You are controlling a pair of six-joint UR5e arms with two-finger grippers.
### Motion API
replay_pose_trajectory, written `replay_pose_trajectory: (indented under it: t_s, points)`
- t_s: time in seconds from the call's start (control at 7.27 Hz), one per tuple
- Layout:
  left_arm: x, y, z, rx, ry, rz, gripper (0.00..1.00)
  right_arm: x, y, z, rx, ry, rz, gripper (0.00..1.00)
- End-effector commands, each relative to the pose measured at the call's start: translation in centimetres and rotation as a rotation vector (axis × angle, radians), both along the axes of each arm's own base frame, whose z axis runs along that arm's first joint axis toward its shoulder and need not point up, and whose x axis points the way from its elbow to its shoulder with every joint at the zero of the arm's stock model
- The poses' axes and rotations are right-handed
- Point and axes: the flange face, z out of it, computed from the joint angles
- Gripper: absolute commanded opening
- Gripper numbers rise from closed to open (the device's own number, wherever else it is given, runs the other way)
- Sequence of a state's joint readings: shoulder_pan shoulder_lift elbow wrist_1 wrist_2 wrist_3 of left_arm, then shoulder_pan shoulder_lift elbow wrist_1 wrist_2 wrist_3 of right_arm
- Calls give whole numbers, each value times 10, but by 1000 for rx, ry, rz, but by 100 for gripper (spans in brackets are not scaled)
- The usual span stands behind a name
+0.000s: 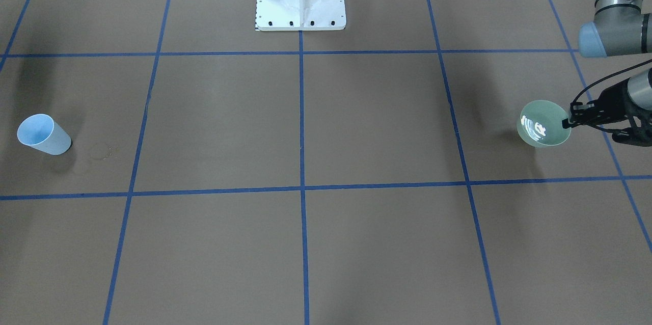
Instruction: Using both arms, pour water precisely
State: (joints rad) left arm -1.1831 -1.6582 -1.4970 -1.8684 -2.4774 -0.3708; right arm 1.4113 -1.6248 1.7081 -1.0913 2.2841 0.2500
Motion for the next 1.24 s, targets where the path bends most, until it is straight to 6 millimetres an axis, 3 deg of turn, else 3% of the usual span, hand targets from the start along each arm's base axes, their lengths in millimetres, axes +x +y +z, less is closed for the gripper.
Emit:
replay_pose_trajectory:
  t_s: [0.0, 0.41, 0.69, 0.96, 1.1]
  points:
    - [3, -5, 5, -11, -3, 3, 2, 0, 0, 1, -1, 0, 0, 100]
    - [3, -6, 13, -24, -10, 3, 17, -1, 0, 2, -4, 1, -2, 100]
    - [4, -6, 16, -29, -12, 3, 35, -1, 1, 3, -6, 1, -2, 100]
    - [6, -11, 0, 17, 8, 4, 99, -2, -7, -10, -42, 7, -2, 100]
    - [2, -8, -12, 58, 24, -5, 100, -2, -9, -12, -53, 9, -2, 100]
